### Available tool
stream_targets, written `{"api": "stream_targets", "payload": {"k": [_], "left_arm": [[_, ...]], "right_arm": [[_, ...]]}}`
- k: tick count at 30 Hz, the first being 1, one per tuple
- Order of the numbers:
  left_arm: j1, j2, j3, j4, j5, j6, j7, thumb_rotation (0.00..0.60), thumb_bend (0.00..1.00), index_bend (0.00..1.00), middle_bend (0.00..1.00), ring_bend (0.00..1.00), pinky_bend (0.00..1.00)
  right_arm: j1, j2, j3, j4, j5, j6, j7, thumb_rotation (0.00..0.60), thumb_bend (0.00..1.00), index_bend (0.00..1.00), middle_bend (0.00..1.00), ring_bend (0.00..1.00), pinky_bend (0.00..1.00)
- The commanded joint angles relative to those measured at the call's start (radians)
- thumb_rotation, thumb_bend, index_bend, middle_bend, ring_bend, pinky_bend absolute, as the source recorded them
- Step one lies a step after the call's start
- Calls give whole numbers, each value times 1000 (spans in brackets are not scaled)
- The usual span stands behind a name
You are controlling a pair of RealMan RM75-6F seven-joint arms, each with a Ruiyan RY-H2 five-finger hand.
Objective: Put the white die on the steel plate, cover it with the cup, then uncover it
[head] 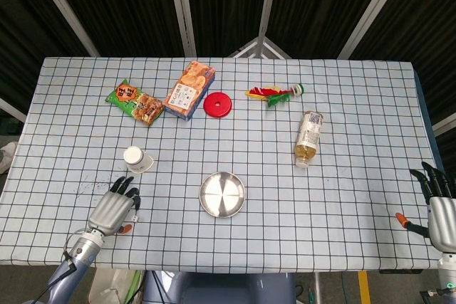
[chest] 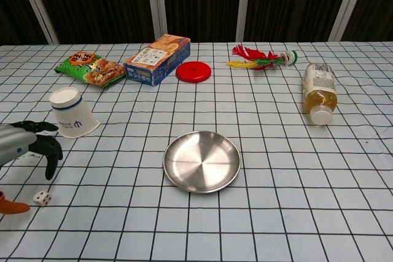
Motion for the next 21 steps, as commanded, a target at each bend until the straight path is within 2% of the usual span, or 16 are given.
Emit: {"api": "stream_targets", "payload": {"k": [1, 21], "left_arm": [[-2, -5, 1, 6, -7, 2, 6, 600, 281, 477, 246, 27, 0], [-22, -35, 21, 21, -22, 8, 60, 600, 375, 504, 244, 22, 0]], "right_arm": [[0, 0, 0, 0, 0, 0, 0, 600, 96, 187, 98, 107, 72], [-2, 3, 6, 0, 6, 1, 7, 600, 96, 187, 98, 108, 72]]}}
